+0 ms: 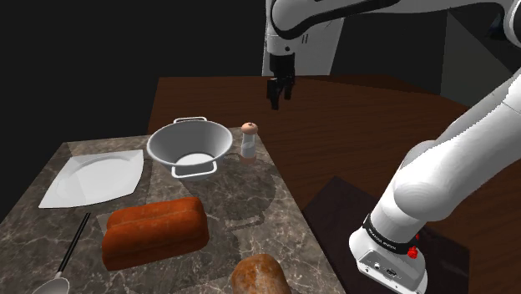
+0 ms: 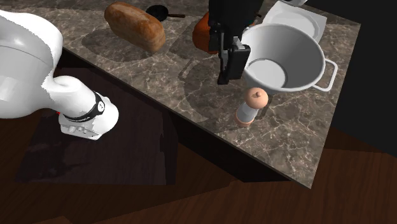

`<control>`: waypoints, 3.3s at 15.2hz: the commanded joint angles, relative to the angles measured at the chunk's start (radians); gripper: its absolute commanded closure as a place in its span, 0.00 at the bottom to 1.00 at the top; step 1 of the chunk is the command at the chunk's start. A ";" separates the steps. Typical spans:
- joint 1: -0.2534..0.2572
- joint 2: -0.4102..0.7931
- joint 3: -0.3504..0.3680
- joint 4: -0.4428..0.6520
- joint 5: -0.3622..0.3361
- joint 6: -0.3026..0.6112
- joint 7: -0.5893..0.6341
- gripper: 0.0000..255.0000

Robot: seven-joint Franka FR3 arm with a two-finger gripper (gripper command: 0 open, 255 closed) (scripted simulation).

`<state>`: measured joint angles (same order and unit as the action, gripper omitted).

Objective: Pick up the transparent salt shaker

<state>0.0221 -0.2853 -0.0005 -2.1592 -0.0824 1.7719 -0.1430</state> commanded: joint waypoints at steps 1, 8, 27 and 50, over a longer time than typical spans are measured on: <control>0.001 0.070 0.004 0.034 -0.007 0.025 0.003 0.00; 0.009 0.353 0.015 0.224 -0.035 0.080 0.014 0.00; 0.019 0.630 0.017 0.376 -0.065 0.172 0.032 1.00; 0.021 0.565 0.019 0.495 -0.056 -0.010 0.008 1.00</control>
